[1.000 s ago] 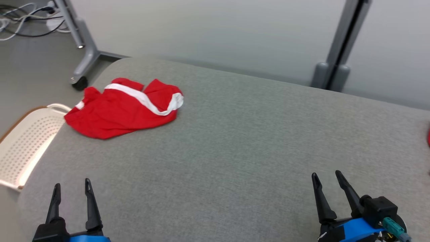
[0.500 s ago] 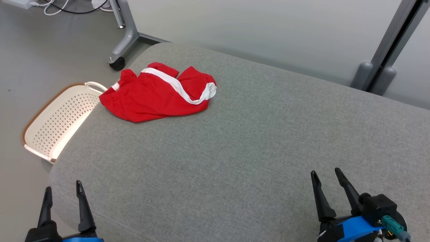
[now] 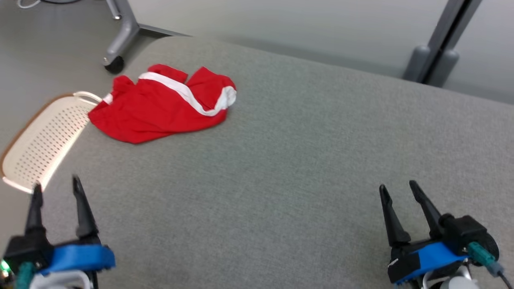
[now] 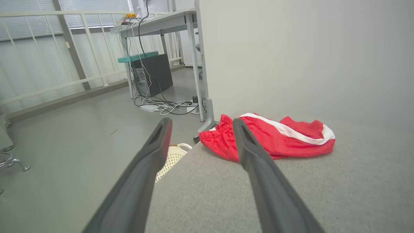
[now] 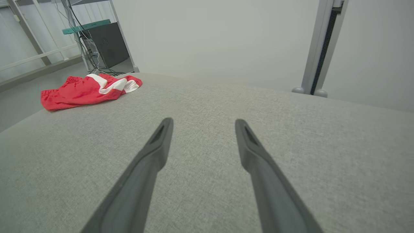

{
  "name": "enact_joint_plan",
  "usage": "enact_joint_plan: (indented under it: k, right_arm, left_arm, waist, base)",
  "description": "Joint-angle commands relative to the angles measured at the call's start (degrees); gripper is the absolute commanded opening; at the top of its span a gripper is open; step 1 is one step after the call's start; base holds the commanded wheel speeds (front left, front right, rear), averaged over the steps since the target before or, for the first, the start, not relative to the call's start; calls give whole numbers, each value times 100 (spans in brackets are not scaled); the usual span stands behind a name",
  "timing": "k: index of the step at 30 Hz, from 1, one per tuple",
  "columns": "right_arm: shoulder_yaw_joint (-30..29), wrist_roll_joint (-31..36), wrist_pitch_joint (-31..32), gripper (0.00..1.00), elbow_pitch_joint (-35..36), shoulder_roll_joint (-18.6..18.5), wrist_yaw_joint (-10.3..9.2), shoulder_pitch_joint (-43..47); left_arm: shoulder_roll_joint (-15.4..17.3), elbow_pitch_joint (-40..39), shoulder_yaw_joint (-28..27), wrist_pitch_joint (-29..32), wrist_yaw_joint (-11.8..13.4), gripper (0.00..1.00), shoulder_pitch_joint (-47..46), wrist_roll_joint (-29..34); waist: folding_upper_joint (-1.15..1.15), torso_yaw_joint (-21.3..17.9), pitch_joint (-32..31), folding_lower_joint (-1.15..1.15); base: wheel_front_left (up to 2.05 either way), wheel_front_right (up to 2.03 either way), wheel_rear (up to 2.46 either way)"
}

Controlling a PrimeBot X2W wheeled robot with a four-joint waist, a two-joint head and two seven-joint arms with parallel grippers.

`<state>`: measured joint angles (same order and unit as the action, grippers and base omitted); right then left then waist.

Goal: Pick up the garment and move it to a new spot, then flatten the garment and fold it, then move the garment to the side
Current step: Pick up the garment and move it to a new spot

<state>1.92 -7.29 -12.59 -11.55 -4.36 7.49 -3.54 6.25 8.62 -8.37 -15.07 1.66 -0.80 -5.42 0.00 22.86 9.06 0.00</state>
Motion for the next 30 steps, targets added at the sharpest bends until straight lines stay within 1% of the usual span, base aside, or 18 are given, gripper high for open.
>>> enact_joint_plan:
  k: [1,7,11,16,20,23,24,25,28,29,30]
  right_arm:
    - [-14,38,47,100,98,-97,1,-150]
    - [-110,98,229,100,492,-333,1,-529]
    - [-165,99,331,100,804,-498,1,-757]
    - [-413,91,448,100,1208,-658,1,-865]
    - [-582,87,530,100,1474,-732,1,-825]
    - [-678,62,564,100,1610,-775,1,-813]
    - [-678,62,564,100,1610,-775,1,-813]
    - [-693,50,574,100,1674,-797,1,-832]
    - [-726,40,594,100,1748,-822,1,-864]
    - [-726,40,594,100,1748,-822,1,-864]
    - [-749,48,612,100,1775,-828,1,-879]
  left_arm:
    - [105,44,-35,-15,-32,100,-368,-26]
    - [514,564,-191,-7,-139,100,-1631,-158]
    - [936,1080,-289,66,-238,100,-2432,-191]
    - [1351,1770,-335,173,-375,100,-3331,-286]
    - [1587,2475,-334,526,-463,100,-3933,-376]
    - [1706,3081,-277,1022,-516,100,-4332,-440]
    - [1706,3081,-277,1022,-516,100,-4332,-440]
    - [1765,3471,-258,1366,-576,100,-4547,-511]
    - [1816,3985,-240,1893,-631,100,-4821,-623]
    - [1816,3985,-240,1893,-631,100,-4821,-623]
    - [1829,4256,-196,2255,-682,100,-5001,-682]
  waist:
    - [0,-84,103,0]
    - [0,-569,626,0]
    - [0,-997,1071,0]
    - [0,-1417,1646,0]
    - [0,-1637,2031,0]
    - [0,-1732,2232,0]
    - [0,-1732,2232,0]
    - [0,-1783,2323,0]
    - [0,-1806,2392,0]
    - [0,-1806,2392,0]
    - [0,-1800,2411,0]
  base:
    - [0,0,0]
    - [0,0,0]
    - [0,0,0]
    - [0,0,0]
    - [0,0,0]
    - [0,0,0]
    - [0,0,0]
    - [0,0,0]
    - [0,0,0]
    - [0,0,0]
    - [0,0,0]
